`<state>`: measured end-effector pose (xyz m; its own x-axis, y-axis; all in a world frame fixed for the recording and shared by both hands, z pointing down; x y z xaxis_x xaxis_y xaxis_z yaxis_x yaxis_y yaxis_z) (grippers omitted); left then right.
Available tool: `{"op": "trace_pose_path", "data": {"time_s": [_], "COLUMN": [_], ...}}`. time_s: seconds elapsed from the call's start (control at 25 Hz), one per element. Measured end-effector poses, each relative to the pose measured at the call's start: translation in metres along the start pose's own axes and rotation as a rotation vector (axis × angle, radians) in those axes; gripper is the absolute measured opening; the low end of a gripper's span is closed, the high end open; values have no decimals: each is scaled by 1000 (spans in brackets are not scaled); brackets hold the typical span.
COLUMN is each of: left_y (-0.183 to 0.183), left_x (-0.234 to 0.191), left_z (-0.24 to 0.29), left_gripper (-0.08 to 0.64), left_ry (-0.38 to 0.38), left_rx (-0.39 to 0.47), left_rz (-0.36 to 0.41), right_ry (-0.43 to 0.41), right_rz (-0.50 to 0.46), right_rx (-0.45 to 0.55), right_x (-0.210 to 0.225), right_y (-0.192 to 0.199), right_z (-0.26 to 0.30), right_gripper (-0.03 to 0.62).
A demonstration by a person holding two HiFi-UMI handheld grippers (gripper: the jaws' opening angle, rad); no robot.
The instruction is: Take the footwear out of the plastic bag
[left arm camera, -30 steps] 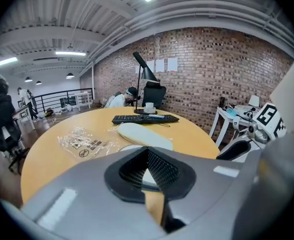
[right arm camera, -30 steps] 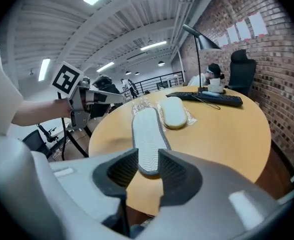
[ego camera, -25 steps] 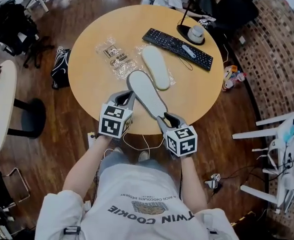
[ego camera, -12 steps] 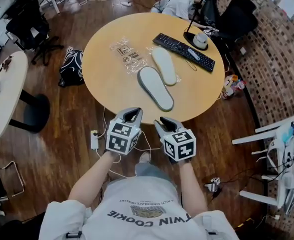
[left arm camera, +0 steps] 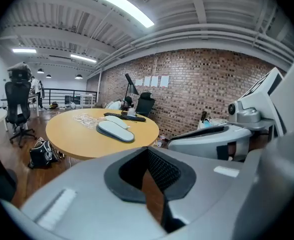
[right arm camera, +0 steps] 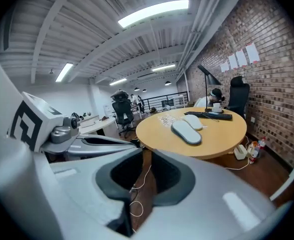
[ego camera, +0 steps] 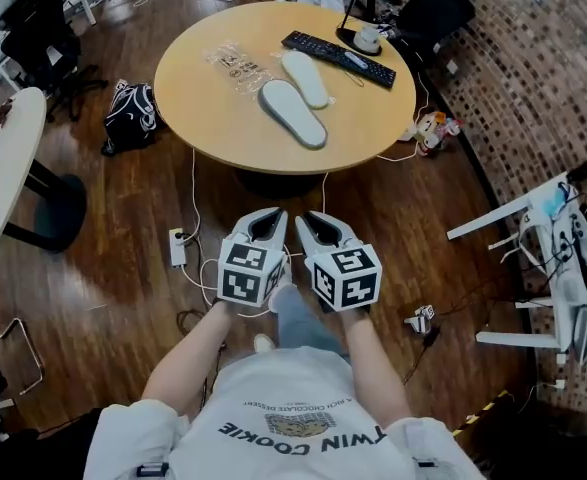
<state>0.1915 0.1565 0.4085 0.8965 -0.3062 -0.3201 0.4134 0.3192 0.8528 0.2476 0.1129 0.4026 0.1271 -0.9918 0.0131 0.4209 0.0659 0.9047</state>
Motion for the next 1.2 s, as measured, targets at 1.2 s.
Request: {"op": "trace_pose_path", "data": {"time_s": [1.2], "left_y": [121], "left_x": [199], "left_z": [-132], "left_gripper": [5], "left_ry": [-119], "left_rx": [90], "left_rz": [-58], "right_ry": [-60], "right_rz": [-6], "right_rx": [89], "right_x": [-57], "right_y": [99], "right_z": [-225], "right_gripper": [3]}}
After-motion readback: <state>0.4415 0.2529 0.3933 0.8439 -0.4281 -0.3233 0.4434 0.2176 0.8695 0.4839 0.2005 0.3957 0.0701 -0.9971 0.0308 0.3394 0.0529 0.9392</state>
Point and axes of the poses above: the fingertips, and each gripper's own axes: z forward along the fingers, x to its right, y out of its underside, the point moved 3 cm from there along -z, backward along the fingers, and after that the axes turned 12 degrees about -z, right-handed, at the moved point
